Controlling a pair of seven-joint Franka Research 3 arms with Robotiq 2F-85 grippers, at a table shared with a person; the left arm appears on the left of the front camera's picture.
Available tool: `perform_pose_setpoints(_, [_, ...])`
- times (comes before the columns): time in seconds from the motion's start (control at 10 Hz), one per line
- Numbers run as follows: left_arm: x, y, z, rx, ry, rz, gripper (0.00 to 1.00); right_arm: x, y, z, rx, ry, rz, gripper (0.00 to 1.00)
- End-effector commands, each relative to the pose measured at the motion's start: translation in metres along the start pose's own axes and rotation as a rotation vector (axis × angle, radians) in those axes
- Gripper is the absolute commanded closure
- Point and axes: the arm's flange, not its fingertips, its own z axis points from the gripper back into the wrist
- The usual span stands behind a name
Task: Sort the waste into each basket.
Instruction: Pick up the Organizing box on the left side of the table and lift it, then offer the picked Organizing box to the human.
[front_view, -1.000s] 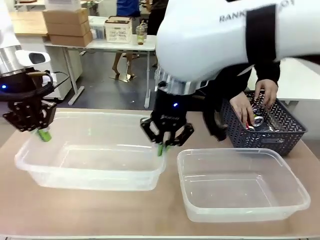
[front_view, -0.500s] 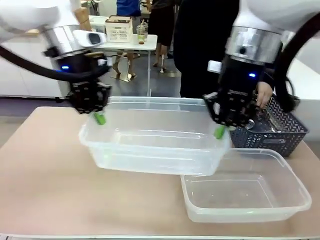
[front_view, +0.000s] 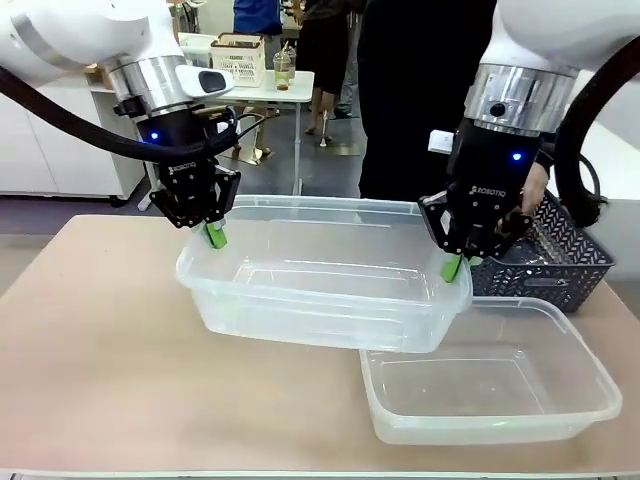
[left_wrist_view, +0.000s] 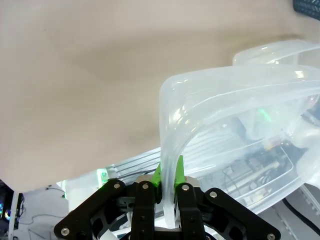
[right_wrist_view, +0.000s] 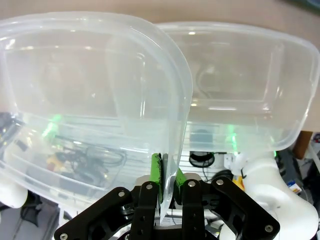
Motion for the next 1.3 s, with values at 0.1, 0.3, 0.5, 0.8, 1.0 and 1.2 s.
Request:
perform_pose_setpoints(0.1, [-0.0070,0.0011,0.0032,-0.004,-0.012,-0.001,0.95,-0.0018,0.0034,0.0030,0.013,0.005,0.014,0.94])
perform_pose_setpoints(0.3, [-0.0070,0.0011,0.0032,-0.004,-0.012,-0.001,0.95,-0.0018,0.0034,0.0030,0.013,0.005,0.014,0.94])
perform_pose_setpoints(0.5, [-0.0070,0.0011,0.0032,-0.004,-0.012,-0.001,0.95,-0.0018,0.0034,0.0030,0.013,0.005,0.014,0.94])
perform_pose_setpoints(0.8, [-0.0070,0.0011,0.0032,-0.004,-0.012,-0.001,0.95,-0.0018,0.0034,0.0030,0.013,0.005,0.014,0.94])
perform_pose_setpoints(1.0, [-0.0070,0.0011,0.0032,-0.004,-0.012,-0.001,0.95,-0.0018,0.0034,0.0030,0.013,0.005,0.014,0.94])
perform_pose_setpoints(1.2, [-0.0070,0.0011,0.0032,-0.004,-0.012,-0.001,0.95,-0.0018,0.0034,0.0030,0.013,0.005,0.014,0.94])
